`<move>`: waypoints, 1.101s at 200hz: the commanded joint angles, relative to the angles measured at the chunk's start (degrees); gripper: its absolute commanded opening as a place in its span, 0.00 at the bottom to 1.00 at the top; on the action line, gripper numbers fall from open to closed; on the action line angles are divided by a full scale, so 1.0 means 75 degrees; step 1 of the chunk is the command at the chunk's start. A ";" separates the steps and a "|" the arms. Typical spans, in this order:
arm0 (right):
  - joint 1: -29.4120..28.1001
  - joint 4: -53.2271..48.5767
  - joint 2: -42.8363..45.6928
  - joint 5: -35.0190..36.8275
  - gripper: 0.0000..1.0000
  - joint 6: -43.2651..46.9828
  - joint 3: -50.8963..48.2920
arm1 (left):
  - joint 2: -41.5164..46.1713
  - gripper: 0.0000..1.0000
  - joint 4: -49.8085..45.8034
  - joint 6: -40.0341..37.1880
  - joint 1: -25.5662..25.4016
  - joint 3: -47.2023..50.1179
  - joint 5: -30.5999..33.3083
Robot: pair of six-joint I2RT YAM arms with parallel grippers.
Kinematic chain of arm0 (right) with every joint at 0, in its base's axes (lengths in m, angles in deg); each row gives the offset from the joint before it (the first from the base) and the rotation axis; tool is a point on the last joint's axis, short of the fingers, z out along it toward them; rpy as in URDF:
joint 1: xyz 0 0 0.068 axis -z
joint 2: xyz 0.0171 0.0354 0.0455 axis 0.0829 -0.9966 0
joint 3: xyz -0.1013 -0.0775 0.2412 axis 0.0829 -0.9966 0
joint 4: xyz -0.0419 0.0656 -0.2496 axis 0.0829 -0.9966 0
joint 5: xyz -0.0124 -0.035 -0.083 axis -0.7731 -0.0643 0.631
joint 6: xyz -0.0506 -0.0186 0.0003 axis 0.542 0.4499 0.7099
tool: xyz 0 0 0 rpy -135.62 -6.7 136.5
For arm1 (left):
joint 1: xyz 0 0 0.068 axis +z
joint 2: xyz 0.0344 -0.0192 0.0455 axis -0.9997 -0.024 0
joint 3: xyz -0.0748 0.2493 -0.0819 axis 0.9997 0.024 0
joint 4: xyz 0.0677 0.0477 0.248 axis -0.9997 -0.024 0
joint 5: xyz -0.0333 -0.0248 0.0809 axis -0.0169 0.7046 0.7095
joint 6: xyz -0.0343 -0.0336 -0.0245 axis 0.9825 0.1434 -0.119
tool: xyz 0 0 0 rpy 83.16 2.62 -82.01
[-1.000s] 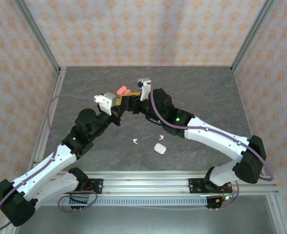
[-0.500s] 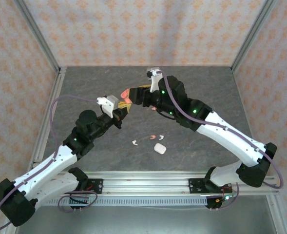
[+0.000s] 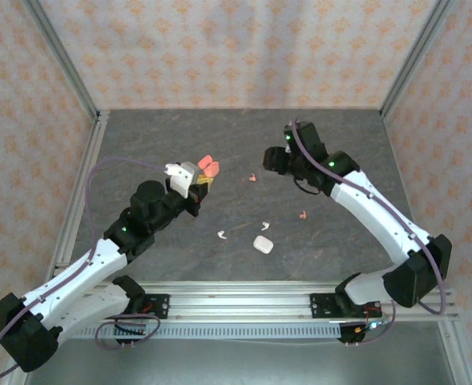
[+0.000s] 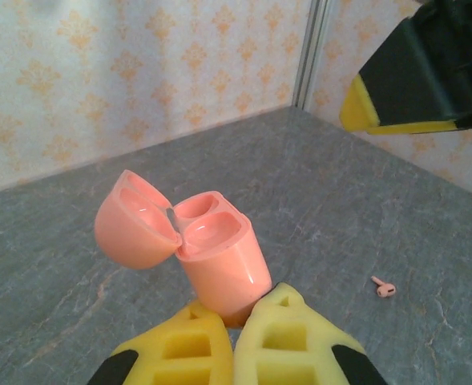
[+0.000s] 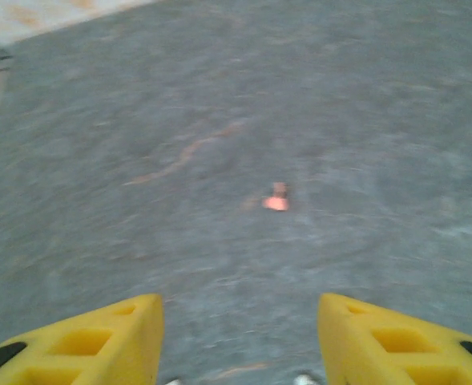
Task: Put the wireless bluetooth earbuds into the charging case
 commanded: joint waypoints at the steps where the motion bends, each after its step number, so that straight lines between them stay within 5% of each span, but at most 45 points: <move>1: 0.0668 -0.0760 -0.0357 0.0328 0.52 -0.0124 -0.0445 | 0.0072 0.00 -0.0290 -0.0148 -0.0015 -0.0175 -0.0143; 101: 0.1437 -0.0431 -0.1667 0.0126 0.42 -0.0401 -0.2129 | -0.0023 0.00 -0.0840 -0.0586 -0.0004 -0.0320 -0.0715; 157: 0.1459 -0.0274 -0.2397 0.0175 0.53 -0.0273 -0.2129 | -0.0011 0.00 -0.0896 -0.0693 -0.0013 -0.0285 -0.0744; 220: 0.1449 0.0226 -0.2992 -0.0723 0.52 0.0203 -0.2143 | 0.0144 0.00 -0.1107 -0.0729 -0.0011 -0.0294 -0.0609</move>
